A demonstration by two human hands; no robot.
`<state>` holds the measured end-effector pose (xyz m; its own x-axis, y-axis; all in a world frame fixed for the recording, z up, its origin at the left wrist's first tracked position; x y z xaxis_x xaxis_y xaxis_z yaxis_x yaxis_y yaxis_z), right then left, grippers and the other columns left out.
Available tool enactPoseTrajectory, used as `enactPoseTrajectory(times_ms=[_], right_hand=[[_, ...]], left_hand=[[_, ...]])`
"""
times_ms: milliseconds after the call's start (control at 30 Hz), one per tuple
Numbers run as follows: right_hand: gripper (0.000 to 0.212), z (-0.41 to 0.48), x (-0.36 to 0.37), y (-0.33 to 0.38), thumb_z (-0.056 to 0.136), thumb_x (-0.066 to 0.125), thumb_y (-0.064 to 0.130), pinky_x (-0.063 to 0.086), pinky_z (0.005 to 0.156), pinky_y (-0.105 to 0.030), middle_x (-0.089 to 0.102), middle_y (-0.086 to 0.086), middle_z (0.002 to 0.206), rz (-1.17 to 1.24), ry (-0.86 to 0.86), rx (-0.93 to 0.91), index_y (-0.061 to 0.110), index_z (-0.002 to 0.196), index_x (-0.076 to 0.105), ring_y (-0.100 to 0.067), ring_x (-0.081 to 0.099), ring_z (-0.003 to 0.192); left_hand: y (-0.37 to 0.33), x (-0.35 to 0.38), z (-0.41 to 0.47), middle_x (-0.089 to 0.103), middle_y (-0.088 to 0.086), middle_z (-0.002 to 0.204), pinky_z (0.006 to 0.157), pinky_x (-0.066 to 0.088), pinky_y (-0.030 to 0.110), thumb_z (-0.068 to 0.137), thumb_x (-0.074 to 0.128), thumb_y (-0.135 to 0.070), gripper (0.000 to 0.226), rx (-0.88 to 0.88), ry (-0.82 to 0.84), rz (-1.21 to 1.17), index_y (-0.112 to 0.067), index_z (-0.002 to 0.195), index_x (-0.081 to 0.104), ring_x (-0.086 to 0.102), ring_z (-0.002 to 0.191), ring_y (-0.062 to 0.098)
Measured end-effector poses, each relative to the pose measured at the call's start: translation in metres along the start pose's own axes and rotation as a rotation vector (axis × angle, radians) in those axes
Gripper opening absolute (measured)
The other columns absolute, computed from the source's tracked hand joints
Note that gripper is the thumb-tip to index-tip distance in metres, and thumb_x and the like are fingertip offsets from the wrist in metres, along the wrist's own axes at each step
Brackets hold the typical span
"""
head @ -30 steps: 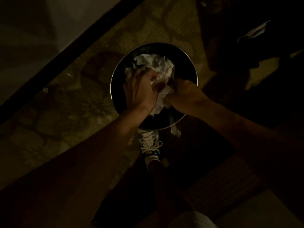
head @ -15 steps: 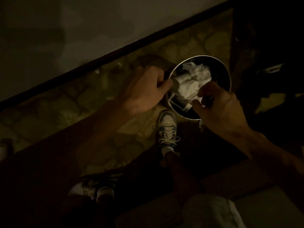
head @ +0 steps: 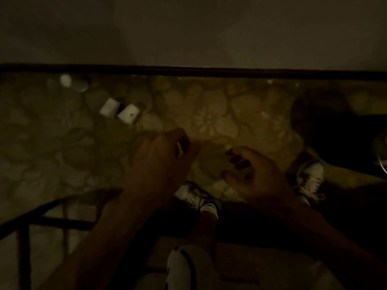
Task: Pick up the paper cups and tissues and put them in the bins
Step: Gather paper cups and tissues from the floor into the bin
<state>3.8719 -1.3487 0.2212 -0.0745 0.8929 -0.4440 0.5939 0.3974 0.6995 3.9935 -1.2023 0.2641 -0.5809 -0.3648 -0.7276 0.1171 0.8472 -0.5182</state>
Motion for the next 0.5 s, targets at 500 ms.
enactPoseTrajectory(times_ms=[500], right_hand=[[0.036, 0.167, 0.251, 0.123, 0.085, 0.071, 0.026, 0.046, 0.061, -0.005, 0.06, 0.012, 0.095, -0.319, 0.398, 0.002, 0.025, 0.119, 0.059, 0.0, 0.057, 0.082]], left_hand=[[0.37, 0.04, -0.011, 0.065, 0.004, 0.088, 0.066, 0.052, 0.032, 0.094, 0.062, -0.026, 0.011, -0.717, -0.217, -0.86, -0.03, 0.085, 0.056, 0.064, 0.076, 0.02]])
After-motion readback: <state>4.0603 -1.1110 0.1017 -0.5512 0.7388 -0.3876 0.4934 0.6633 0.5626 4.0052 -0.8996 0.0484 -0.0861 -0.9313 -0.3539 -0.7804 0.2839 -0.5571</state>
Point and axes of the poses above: each hand's wrist, its own z-axis towards the middle knuckle, its own x-axis out of the palm, y = z × x, the point moved 10 cm from there along z, towards the middle knuckle
